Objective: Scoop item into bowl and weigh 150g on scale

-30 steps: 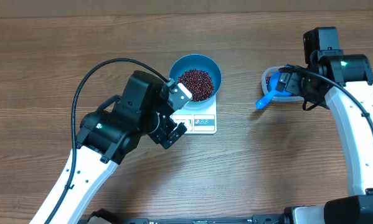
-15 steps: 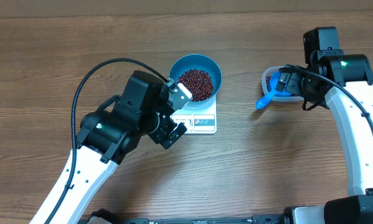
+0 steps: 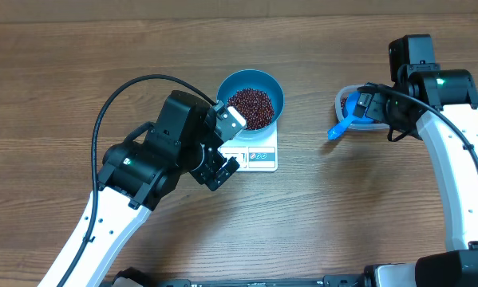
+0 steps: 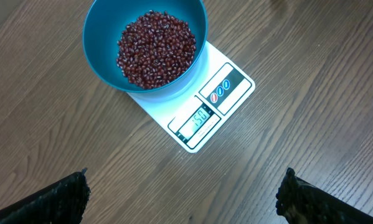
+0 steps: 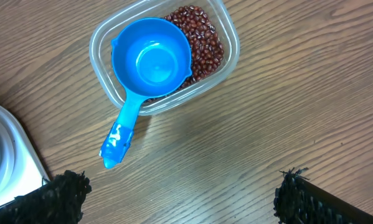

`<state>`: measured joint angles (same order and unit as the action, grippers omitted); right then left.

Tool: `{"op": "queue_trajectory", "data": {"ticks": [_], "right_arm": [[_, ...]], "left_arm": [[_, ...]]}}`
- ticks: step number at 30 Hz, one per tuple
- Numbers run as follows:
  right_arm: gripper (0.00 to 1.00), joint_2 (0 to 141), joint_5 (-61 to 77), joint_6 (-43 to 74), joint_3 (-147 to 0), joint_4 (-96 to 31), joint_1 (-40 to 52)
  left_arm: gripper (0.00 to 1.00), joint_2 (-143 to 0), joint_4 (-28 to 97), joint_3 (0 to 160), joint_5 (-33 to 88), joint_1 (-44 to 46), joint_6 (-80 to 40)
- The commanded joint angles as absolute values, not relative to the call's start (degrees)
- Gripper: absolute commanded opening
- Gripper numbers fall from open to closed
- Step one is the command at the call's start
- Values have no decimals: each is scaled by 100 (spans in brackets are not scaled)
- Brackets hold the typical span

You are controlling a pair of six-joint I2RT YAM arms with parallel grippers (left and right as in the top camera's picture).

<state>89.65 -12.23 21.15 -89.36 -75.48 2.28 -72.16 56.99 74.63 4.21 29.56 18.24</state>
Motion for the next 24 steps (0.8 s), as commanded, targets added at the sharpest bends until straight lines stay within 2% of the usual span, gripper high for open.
{"op": "queue_trajectory", "data": {"ticks": [1,15,24], "right_arm": [[100,8971,-1238,2051,-9113,-7511,213],[100,8969,-1238,2051,-9115,-7511,213],[100,8971,-1236,2051,-9113,-7511,213]], "left_arm": [[100,-7201,5675,7592,401,2917,1929],[100,-7017,5815,7577,403,2915,1929],[100,-6007,5236,6875,318,2700,1909]]}}
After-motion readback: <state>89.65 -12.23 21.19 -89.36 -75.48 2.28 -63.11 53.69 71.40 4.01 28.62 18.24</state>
